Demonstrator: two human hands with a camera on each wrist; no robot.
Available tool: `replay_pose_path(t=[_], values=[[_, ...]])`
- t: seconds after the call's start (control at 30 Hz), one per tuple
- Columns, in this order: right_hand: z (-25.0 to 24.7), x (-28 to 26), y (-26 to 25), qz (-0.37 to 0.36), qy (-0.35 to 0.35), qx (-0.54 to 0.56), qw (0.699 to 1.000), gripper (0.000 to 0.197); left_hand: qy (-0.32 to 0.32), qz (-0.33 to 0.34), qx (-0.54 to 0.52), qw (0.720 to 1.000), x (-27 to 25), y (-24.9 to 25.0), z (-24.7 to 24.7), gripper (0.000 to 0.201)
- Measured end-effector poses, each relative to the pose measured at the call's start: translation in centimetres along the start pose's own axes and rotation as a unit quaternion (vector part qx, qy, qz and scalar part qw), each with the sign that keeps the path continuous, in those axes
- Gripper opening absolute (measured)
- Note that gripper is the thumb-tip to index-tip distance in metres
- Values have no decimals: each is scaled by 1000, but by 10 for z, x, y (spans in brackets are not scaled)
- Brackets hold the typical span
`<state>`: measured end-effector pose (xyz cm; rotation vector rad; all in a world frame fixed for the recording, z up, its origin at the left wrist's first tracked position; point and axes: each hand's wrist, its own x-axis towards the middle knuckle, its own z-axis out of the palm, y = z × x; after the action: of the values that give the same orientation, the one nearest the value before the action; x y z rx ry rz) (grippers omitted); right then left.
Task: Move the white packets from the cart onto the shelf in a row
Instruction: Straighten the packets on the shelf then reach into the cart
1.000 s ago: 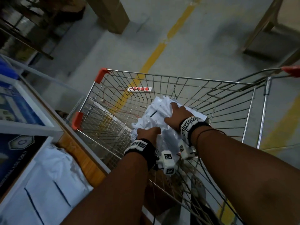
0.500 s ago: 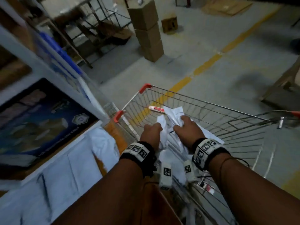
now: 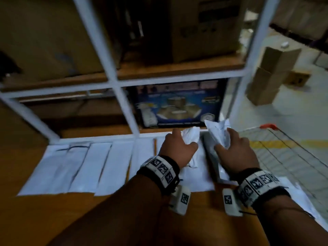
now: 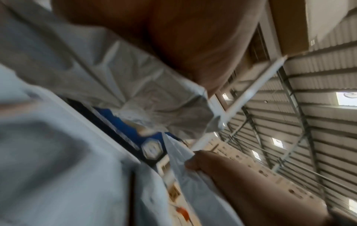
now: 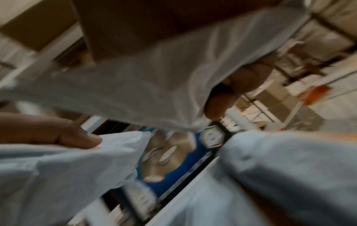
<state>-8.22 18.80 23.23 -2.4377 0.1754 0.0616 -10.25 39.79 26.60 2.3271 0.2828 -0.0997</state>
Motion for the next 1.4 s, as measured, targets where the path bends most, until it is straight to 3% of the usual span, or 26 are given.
replay_pose_path(t=[0.2,0.37,0.53,0.77,0.93,1.13,1.2,1.27,1.33,1.4], values=[[97,-49,-133,-49,-11,-56,997,71,69,-35,29,997,-19,-126,-124,68],[182,-95,-229,-92,-48,-81,991,64,117,-78,58,988,-28,-245,-209,79],[257,-126,-298,-116,-108,-96,983,61,133,-122,91,979,-38,-348,-274,88],[350,-154,-383,-98,-154,-101,978,69,159,-163,144,963,-33,-455,-340,74],[398,-155,-424,-119,-182,-118,969,63,174,-150,167,959,-12,-488,-345,69],[443,-156,-430,-126,-175,-156,964,57,151,-141,234,950,4,-500,-334,66],[447,-161,-423,-160,-194,-207,945,64,163,-131,272,939,3,-502,-329,63],[443,-164,-417,-222,-142,-264,928,62,171,-124,304,929,4,-506,-324,68],[442,-163,-416,-308,-73,-323,892,64,150,-115,324,927,11,-512,-319,79],[451,-159,-414,-358,-84,-361,857,75,122,-108,315,935,16,-518,-318,81]])
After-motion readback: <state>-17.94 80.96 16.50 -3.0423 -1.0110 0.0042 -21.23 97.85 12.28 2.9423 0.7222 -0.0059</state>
